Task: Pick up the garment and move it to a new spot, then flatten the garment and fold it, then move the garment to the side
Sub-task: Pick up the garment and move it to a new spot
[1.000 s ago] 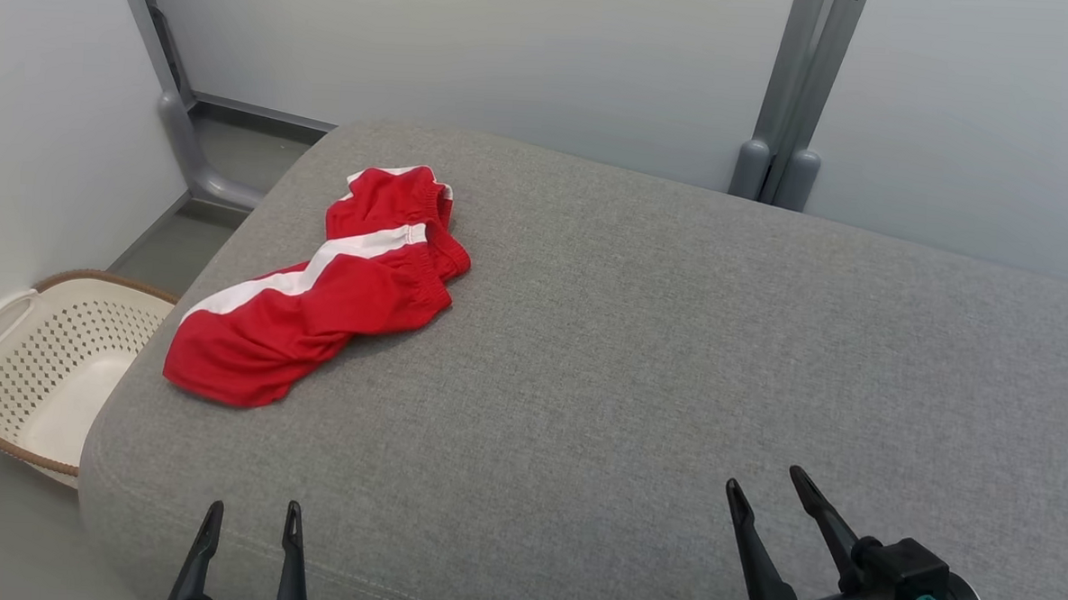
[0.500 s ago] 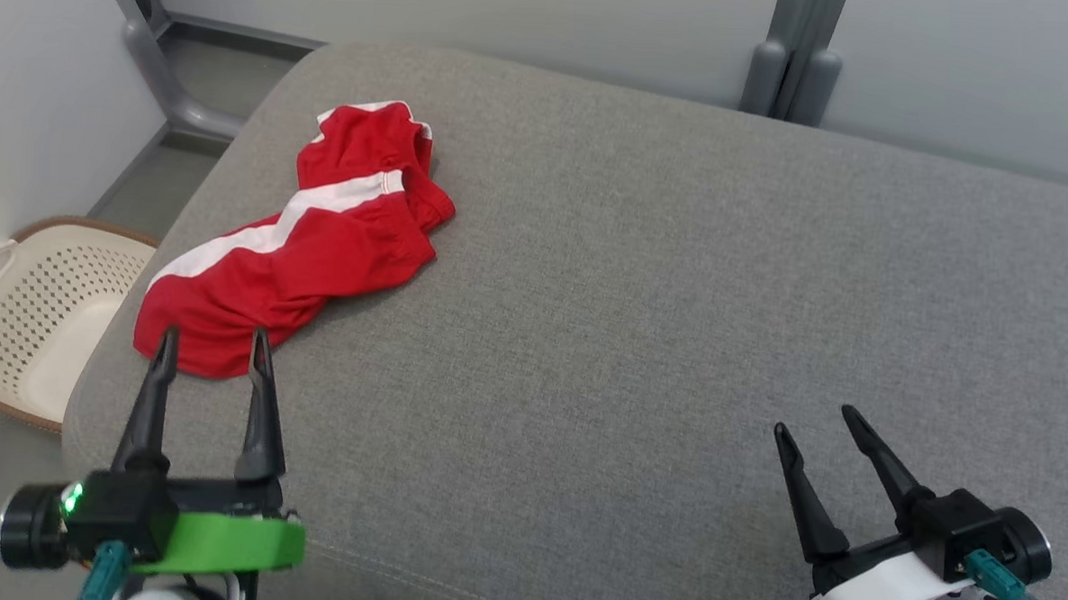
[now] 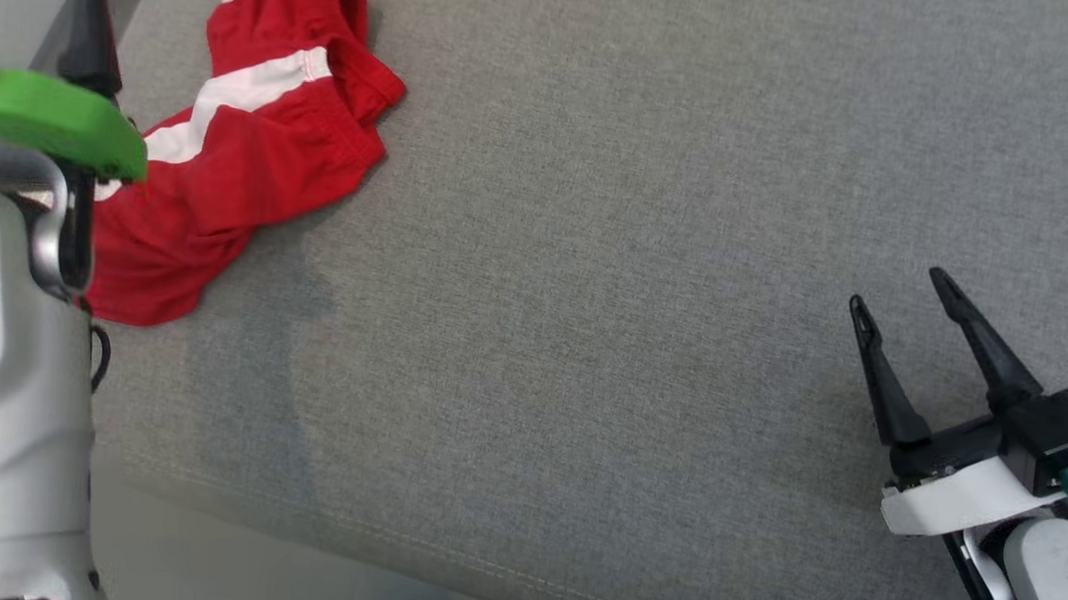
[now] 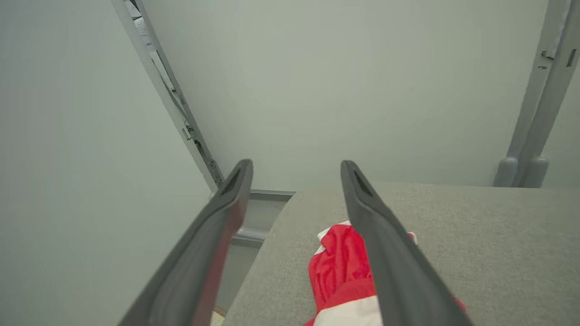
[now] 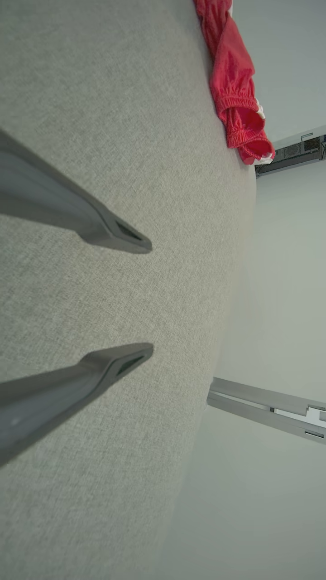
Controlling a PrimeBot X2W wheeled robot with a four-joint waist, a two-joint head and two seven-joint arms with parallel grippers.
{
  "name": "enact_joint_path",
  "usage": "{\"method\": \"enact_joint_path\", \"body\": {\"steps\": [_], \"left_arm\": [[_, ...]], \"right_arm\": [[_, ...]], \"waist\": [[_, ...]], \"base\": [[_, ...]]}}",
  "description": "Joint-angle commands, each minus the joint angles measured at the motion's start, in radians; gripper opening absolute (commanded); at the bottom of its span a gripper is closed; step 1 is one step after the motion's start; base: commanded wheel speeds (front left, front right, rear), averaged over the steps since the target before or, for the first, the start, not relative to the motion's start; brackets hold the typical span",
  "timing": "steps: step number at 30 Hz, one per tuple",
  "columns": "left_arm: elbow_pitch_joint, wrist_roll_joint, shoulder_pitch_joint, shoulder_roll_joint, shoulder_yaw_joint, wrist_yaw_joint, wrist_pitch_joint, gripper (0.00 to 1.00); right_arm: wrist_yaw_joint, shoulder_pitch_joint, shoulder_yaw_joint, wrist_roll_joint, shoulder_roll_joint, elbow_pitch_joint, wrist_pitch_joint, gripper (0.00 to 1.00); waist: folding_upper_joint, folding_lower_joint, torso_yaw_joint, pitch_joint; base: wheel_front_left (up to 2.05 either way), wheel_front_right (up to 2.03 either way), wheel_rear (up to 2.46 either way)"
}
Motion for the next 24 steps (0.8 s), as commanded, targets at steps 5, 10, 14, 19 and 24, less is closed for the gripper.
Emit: {"method": "enact_joint_path", "body": {"steps": [5, 10, 14, 19, 24], "left_arm": [[0.269, -0.157, -0.226, 0.021, 0.074, -0.010, 0.171, 1.00], [0.458, -0.242, -0.347, 0.039, 0.088, -0.014, 0.282, 1.00], [0.540, -0.265, -0.386, 0.049, 0.044, -0.017, 0.320, 1.00], [0.630, -0.273, -0.399, 0.079, -0.006, -0.015, 0.335, 1.00], [0.692, -0.265, -0.398, 0.080, -0.047, -0.015, 0.300, 0.51]], "right_arm": [[-0.001, -0.035, -0.015, -0.019, -0.019, -0.040, -0.003, 1.00], [-0.001, -0.030, -0.037, -0.028, -0.021, -0.062, -0.002, 1.00], [-0.001, -0.027, -0.055, -0.034, -0.018, -0.071, 0.000, 1.00], [-0.002, -0.028, -0.063, -0.038, -0.011, -0.073, 0.001, 1.00], [-0.002, -0.038, -0.055, -0.041, -0.007, -0.061, 0.007, 1.00]], "waist": [[0.0000, -0.0002, -0.087, 0.176], [0.0000, -0.0002, -0.125, 0.236], [0.0000, -0.0002, -0.144, 0.272], [0.0000, -0.0002, -0.153, 0.298], [0.0000, -0.0002, -0.154, 0.310]], "base": [[0.00, 0.00, 0.00], [0.00, 0.00, 0.00], [0.00, 0.00, 0.00], [0.00, 0.00, 0.00], [0.00, 0.00, 0.00]]}}
